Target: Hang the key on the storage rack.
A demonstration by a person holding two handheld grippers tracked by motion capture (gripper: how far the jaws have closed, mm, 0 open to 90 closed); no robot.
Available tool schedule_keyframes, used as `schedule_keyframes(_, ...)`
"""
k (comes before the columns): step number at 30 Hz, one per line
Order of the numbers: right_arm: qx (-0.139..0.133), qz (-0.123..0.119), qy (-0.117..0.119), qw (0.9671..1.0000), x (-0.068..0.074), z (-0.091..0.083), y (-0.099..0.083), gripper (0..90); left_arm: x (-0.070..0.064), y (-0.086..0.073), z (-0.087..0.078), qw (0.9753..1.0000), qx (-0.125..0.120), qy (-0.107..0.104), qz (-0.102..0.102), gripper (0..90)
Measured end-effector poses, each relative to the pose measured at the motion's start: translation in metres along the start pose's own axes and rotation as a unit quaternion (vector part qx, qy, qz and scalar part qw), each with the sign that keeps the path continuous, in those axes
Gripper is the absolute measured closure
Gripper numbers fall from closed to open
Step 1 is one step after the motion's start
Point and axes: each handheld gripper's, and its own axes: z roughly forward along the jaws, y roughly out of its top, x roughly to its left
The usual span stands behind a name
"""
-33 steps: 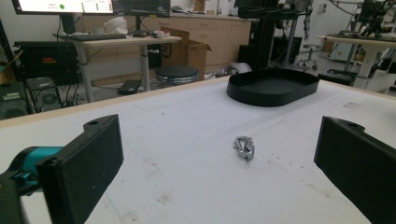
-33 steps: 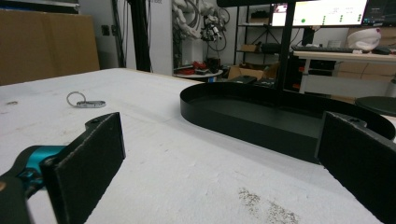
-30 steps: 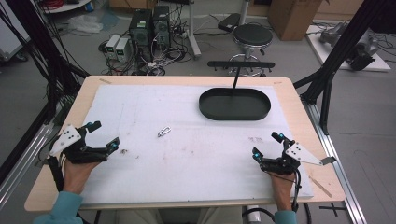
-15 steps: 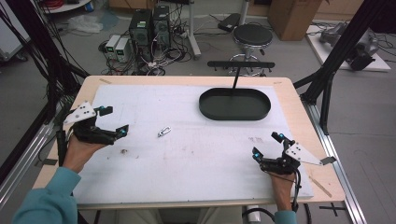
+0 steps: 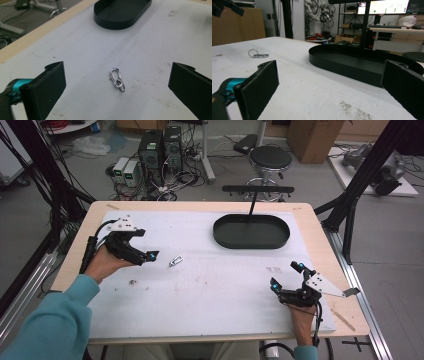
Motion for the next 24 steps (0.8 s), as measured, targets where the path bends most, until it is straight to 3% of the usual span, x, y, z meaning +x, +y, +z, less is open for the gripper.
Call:
schedule_keyframes(7,0.0,0.0,0.0,1.0,0.0,0.0,0.0,0.8,0.0,0.002,0.024,0.9986,0.051,-0.013,-0.006,1.7)
schedule_keyframes(16,0.0,0.0,0.0,1.0,0.0,0.0,0.0,0.8,-0.001,0.003,0.051,0.9961,0.085,-0.017,-0.015,1.8)
schedule_keyframes(24,-0.001,0.0,0.001,1.0,0.0,0.0,0.0,0.8,0.001,-0.003,0.066,0.9932,0.114,-0.005,-0.022,1.9)
